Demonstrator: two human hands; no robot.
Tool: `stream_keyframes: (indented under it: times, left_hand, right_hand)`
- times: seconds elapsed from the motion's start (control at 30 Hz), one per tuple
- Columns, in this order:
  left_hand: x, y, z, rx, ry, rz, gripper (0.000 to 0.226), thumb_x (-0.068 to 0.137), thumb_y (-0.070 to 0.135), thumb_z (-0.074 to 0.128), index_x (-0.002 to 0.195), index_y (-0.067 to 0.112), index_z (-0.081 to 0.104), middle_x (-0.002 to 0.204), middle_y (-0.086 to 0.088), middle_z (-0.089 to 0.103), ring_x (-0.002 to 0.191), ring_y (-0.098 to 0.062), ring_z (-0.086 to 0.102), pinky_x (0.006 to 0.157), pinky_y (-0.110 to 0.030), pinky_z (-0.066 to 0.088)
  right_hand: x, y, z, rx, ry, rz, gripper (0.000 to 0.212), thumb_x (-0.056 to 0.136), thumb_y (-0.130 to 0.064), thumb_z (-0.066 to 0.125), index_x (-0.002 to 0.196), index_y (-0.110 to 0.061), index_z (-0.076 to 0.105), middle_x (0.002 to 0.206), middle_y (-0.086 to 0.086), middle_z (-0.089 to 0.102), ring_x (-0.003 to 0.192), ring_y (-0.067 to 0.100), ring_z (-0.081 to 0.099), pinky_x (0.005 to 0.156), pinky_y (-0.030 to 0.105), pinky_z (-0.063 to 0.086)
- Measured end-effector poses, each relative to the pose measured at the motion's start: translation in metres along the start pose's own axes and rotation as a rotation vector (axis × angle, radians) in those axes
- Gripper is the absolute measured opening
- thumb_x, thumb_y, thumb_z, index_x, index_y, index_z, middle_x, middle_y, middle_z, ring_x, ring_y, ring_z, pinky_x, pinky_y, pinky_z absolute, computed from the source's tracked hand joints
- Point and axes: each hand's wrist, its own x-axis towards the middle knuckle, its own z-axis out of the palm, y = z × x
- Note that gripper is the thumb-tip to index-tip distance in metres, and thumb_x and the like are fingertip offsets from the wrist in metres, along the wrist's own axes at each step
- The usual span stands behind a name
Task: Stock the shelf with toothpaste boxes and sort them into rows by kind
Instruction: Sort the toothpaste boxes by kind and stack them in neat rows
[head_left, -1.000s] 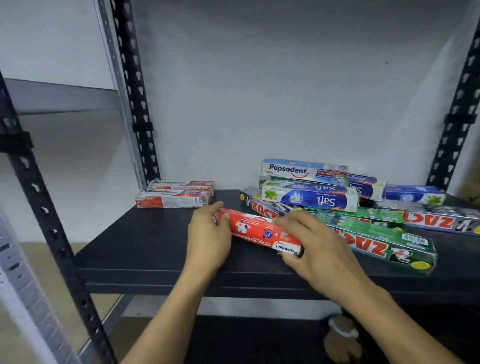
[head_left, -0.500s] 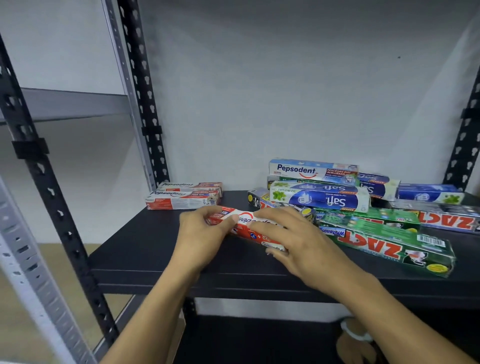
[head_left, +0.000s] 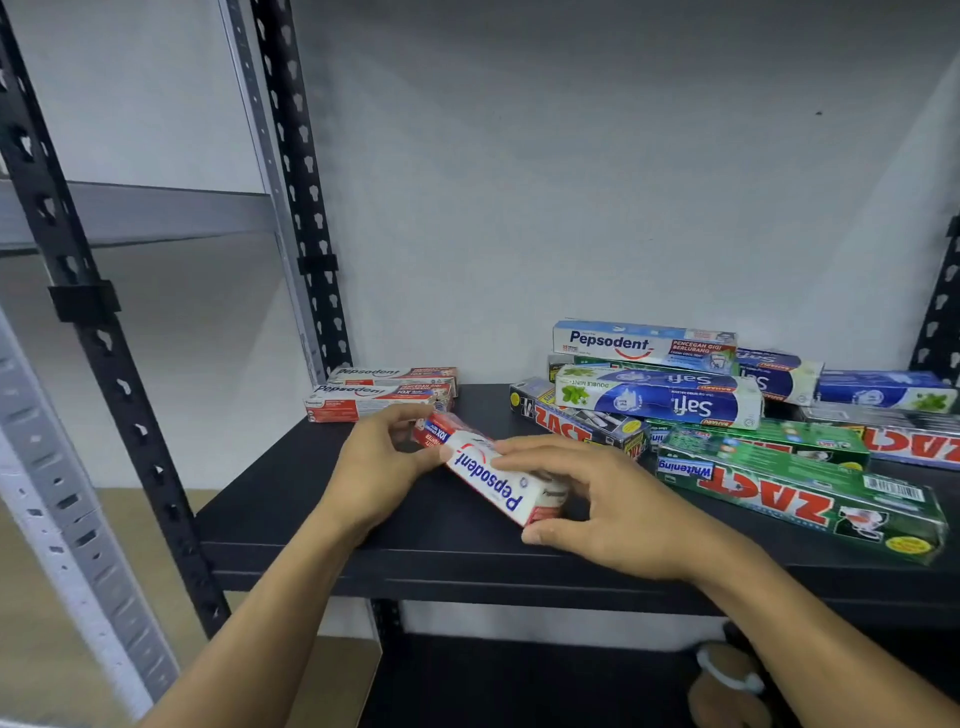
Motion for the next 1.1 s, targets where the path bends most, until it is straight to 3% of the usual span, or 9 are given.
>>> stream_keyframes:
  times: [0.1, 0.17, 0.3, 0.43, 0.6, 0.7, 0.83, 0.97, 1.1]
  left_hand:
    - [-0.003, -0.002, 0.002, 0.087, 0.053, 0.048, 0.023, 0.086, 0.021, 0.077, 0.107, 0.031, 0.075, 0.097, 0.014, 0.074, 0.094, 0.002, 0.067, 0.092, -0.029, 0.055]
    - [-0.007, 0.003, 0.001, -0.028, -0.049, 0.002, 0.012, 0.093, 0.03, 0.069, 0.103, 0.029, 0.076, 0.097, 0.01, 0.077, 0.096, -0.006, 0.071, 0.097, -0.039, 0.054]
    - [-0.01, 0.016, -0.005, -0.105, -0.211, -0.094, 0.036, 0.086, 0.042, 0.075, 0.117, 0.024, 0.07, 0.105, 0.005, 0.075, 0.098, -0.011, 0.072, 0.096, -0.039, 0.055]
    - [-0.006, 0.024, -0.011, -0.044, -0.332, -0.153, 0.057, 0.084, 0.021, 0.08, 0.136, 0.017, 0.057, 0.113, 0.005, 0.073, 0.095, -0.009, 0.073, 0.088, -0.032, 0.058]
    - [-0.002, 0.035, -0.023, -0.097, -0.565, -0.187, 0.072, 0.089, 0.011, 0.073, 0.15, 0.018, 0.035, 0.125, 0.002, 0.07, 0.106, -0.026, 0.071, 0.097, -0.051, 0.054]
    - [-0.009, 0.042, -0.025, -0.007, -0.533, -0.136, 0.076, 0.089, 0.026, 0.074, 0.152, 0.023, 0.032, 0.121, 0.009, 0.072, 0.103, -0.019, 0.073, 0.096, -0.049, 0.056]
    - [-0.034, 0.048, -0.037, 0.344, -0.546, -0.061, 0.085, 0.073, 0.059, 0.079, 0.143, 0.043, 0.035, 0.119, 0.015, 0.061, 0.103, -0.007, 0.066, 0.095, -0.032, 0.055]
    - [-0.034, 0.033, -0.056, 0.61, -0.392, 0.005, 0.062, 0.079, 0.041, 0.081, 0.131, 0.045, 0.049, 0.123, 0.015, 0.056, 0.101, -0.006, 0.059, 0.092, -0.025, 0.05]
    - [-0.015, 0.003, -0.073, 0.592, -0.117, -0.065, 0.053, 0.082, 0.031, 0.08, 0.132, 0.028, 0.06, 0.131, 0.005, 0.06, 0.111, -0.012, 0.055, 0.102, -0.028, 0.043]
  right_hand:
    - [0.003, -0.005, 0.009, -0.026, 0.033, -0.063, 0.061, 0.076, -0.03, 0.086, 0.133, -0.032, 0.063, 0.142, -0.021, 0.054, 0.131, -0.013, 0.042, 0.11, 0.011, 0.031]
    - [0.004, -0.008, 0.015, 0.141, 0.035, -0.061, 0.052, 0.077, -0.023, 0.086, 0.126, -0.019, 0.069, 0.136, -0.013, 0.06, 0.127, -0.004, 0.053, 0.109, 0.02, 0.041]
    - [0.008, -0.014, 0.018, 0.414, 0.011, -0.049, 0.026, 0.09, -0.003, 0.07, 0.116, -0.009, 0.074, 0.129, -0.006, 0.066, 0.122, 0.007, 0.061, 0.102, 0.028, 0.051]
    - [0.025, -0.005, 0.012, 0.243, 0.138, -0.037, 0.042, 0.091, 0.009, 0.055, 0.113, -0.02, 0.075, 0.124, -0.014, 0.067, 0.12, 0.002, 0.06, 0.103, 0.027, 0.05]
    - [0.062, 0.024, -0.004, -0.138, 0.03, 0.065, 0.059, 0.091, -0.007, 0.068, 0.138, -0.039, 0.055, 0.149, -0.015, 0.047, 0.139, 0.003, 0.038, 0.117, 0.037, 0.035]
    - [0.076, 0.032, -0.007, -0.212, -0.167, 0.067, 0.062, 0.093, -0.017, 0.069, 0.143, -0.046, 0.047, 0.158, -0.016, 0.034, 0.145, 0.005, 0.028, 0.118, 0.029, 0.025]
    - [0.08, 0.036, -0.006, -0.16, -0.18, 0.044, 0.057, 0.091, -0.019, 0.071, 0.139, -0.043, 0.052, 0.145, -0.019, 0.046, 0.128, -0.002, 0.04, 0.103, 0.016, 0.033]
    - [0.083, 0.039, -0.001, -0.172, -0.094, 0.072, 0.054, 0.087, -0.035, 0.075, 0.137, -0.044, 0.055, 0.13, -0.015, 0.054, 0.118, 0.005, 0.05, 0.103, 0.026, 0.041]
    - [0.087, 0.031, 0.008, -0.148, -0.017, 0.163, 0.058, 0.08, -0.041, 0.081, 0.134, -0.035, 0.06, 0.121, -0.01, 0.061, 0.107, 0.006, 0.058, 0.099, 0.029, 0.048]
